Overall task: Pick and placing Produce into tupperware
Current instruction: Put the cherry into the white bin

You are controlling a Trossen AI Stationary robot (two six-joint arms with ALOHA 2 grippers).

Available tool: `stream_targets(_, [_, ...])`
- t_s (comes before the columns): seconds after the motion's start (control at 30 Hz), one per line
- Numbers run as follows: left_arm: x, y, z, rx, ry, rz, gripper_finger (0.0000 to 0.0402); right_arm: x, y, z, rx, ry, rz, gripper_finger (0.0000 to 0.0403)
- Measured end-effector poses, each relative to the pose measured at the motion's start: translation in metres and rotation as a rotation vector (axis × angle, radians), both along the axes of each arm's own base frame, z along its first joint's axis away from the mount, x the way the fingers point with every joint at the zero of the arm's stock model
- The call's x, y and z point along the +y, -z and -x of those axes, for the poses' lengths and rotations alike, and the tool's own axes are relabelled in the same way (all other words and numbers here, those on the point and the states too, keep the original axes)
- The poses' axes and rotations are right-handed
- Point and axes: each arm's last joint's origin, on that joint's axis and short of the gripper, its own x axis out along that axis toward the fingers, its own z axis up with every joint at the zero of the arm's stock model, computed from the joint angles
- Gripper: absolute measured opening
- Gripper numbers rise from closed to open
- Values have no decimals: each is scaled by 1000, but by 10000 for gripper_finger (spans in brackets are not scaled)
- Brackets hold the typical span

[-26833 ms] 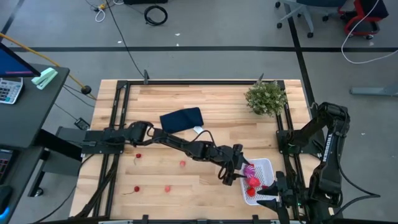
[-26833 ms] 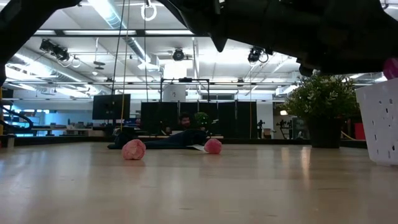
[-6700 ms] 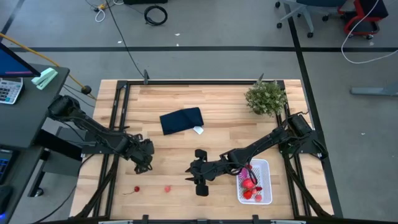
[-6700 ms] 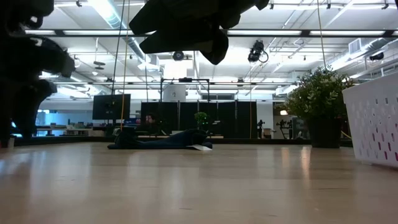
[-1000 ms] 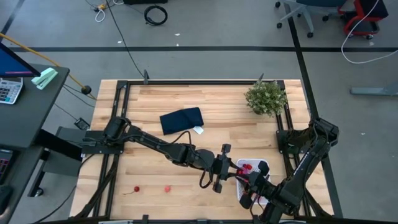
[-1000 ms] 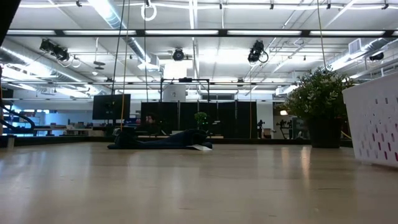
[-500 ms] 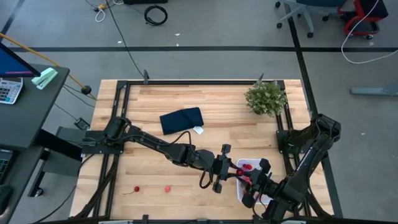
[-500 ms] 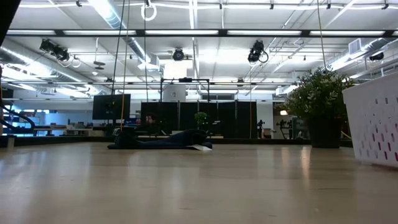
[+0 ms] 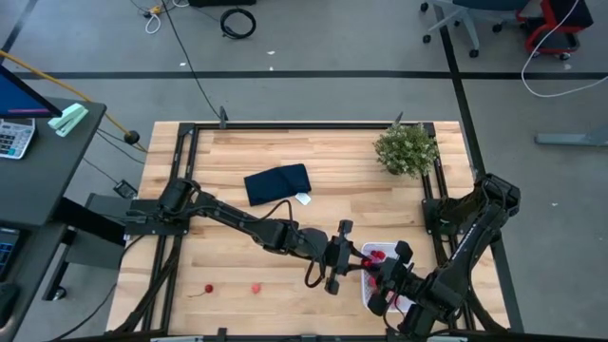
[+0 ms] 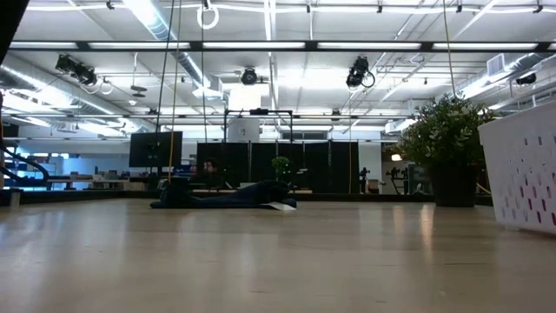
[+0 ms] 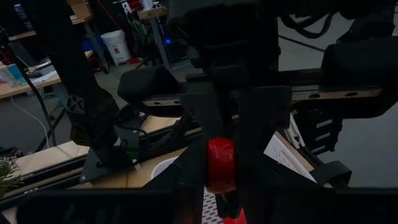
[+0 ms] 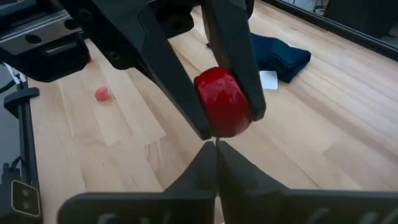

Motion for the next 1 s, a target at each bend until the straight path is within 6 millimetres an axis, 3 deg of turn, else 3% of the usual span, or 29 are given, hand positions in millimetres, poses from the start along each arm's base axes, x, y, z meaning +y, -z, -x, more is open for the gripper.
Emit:
stream_targets(0.23, [-2,1,1,-14,20,-103,123,5,1,5,17,3,-70,3])
stream_targets(0.5, [-5,-1,3,-13,30,-154,200,7,8,17,64,53,-191,2])
stream_targets(0.77, [14,-53,32,16,-168,-251,230,2,34,31,366,275,-485,1])
stream_targets(0.9, [31,-82,61,114,-225,-304,224,4,41,35,515,315,-576,3])
stream_targets(1.0, [45,-101,87,202,-259,-314,218,5,41,35,531,307,-585,10])
